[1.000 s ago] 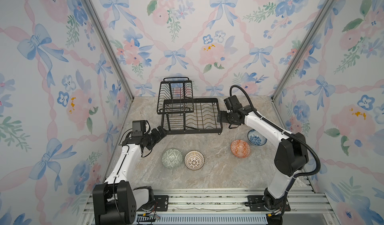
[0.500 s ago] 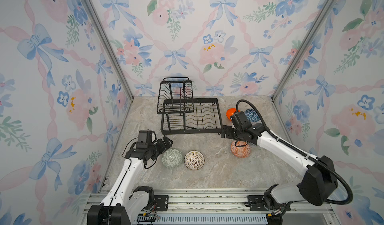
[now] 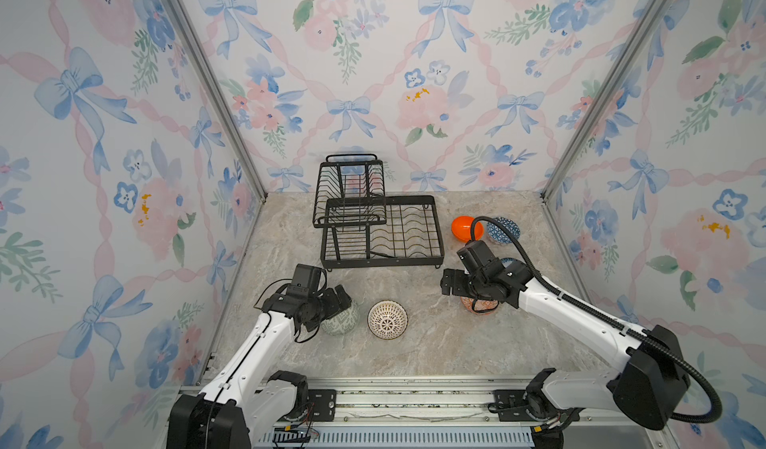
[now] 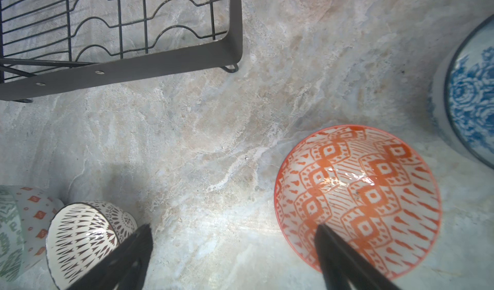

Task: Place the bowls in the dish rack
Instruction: 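Move left gripper to green patterned bowl while right gripper returns over red bowl, then lower left gripper onto the green patterned bowl rim and close it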

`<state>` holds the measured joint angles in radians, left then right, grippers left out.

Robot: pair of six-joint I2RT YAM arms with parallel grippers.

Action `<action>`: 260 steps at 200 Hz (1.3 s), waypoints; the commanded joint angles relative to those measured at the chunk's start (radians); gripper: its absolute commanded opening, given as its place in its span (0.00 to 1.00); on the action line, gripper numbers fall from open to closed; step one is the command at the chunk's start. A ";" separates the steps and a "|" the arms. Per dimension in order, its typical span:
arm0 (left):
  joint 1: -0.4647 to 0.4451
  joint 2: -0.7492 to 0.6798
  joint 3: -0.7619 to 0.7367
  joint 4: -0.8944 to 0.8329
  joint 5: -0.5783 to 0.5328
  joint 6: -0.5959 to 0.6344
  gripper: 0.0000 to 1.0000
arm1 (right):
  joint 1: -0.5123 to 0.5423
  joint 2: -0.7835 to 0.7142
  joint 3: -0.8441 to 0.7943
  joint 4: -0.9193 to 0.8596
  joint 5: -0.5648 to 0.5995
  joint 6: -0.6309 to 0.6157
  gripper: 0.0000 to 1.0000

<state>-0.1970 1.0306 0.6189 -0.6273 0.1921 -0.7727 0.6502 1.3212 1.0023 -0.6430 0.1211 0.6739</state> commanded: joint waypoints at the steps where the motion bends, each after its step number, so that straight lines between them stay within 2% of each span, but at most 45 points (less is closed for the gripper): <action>1: -0.005 0.028 0.023 -0.092 -0.071 -0.030 0.96 | 0.009 -0.058 0.002 -0.054 0.060 0.013 0.97; 41: -0.010 -0.010 0.069 -0.096 -0.095 -0.065 0.98 | 0.001 -0.124 -0.048 0.001 0.062 0.007 0.97; 91: -0.036 0.060 0.145 -0.095 -0.086 -0.054 0.98 | -0.018 -0.090 -0.035 -0.007 0.034 -0.003 0.97; 152: -0.038 0.113 0.125 -0.097 -0.086 -0.048 0.90 | -0.023 -0.091 -0.012 -0.060 0.099 0.008 0.97; 215: -0.036 0.106 0.125 -0.124 -0.139 -0.036 0.80 | -0.032 -0.091 -0.005 -0.081 0.142 0.020 0.97; 244: -0.034 0.106 0.077 -0.130 -0.150 -0.030 0.79 | -0.053 -0.080 -0.011 -0.083 0.112 0.023 0.97; 260: -0.033 0.112 0.061 -0.130 -0.147 -0.028 0.74 | -0.054 -0.080 -0.015 -0.080 0.103 0.023 0.97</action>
<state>-0.2306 1.1416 0.7158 -0.7139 0.0647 -0.8154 0.6086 1.2346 0.9737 -0.6956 0.2321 0.6830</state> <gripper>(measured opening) 0.774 0.967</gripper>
